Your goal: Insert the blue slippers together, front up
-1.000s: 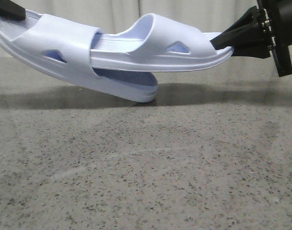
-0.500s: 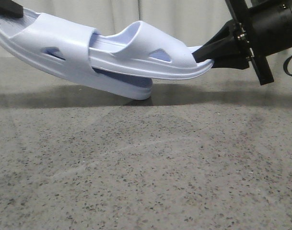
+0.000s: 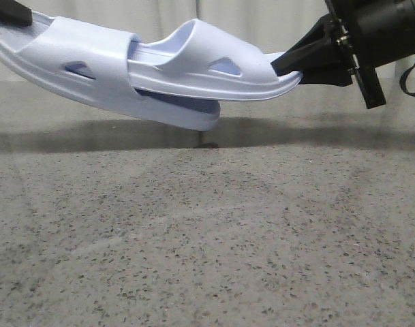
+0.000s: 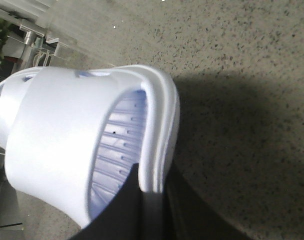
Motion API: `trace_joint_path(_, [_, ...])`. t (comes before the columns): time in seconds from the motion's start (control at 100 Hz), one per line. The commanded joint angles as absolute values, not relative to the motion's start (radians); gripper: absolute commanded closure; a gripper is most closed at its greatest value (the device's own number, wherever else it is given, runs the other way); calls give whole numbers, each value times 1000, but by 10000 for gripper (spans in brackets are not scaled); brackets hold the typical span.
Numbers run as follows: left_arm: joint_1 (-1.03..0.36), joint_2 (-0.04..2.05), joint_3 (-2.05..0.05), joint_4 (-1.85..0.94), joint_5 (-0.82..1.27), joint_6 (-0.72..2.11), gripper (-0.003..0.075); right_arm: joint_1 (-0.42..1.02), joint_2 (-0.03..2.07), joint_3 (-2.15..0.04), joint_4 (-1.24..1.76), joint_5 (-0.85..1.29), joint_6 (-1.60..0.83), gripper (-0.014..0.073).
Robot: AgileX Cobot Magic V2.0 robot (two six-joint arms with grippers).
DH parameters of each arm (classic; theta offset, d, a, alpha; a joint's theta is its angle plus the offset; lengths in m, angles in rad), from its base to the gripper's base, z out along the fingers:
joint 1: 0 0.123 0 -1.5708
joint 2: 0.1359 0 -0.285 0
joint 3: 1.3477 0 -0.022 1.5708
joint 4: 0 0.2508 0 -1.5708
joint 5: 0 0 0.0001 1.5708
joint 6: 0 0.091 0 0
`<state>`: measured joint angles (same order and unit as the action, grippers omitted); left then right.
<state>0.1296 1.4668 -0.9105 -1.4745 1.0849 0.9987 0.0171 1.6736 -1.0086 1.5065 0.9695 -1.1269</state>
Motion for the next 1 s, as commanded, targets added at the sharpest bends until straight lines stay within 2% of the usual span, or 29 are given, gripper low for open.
trace_joint_path(0.0, [112,1438,-939,-1564,1242,1012,705,-2,1633,-1040,1543,1151,-1154,568])
trace_joint_path(0.17, [112,1438,-939,-1565,1193,1026,705,-90,1631,-1040,1539,1242,-1158,459])
trace_joint_path(0.56, [110,1438,-939,-1565,1134,1044,705,-267,1631,-1040,1488,1310,-1158,458])
trace_joint_path(0.9, [93,1438,-939,-1509,1027,1070,703,-282,1631,-1040,1488,1310,-1158,458])
trace_joint_path(0.99, [63,1438,-939,-1467,991,1071,673,-282,1631,-1040,1488,1310,-1158,458])
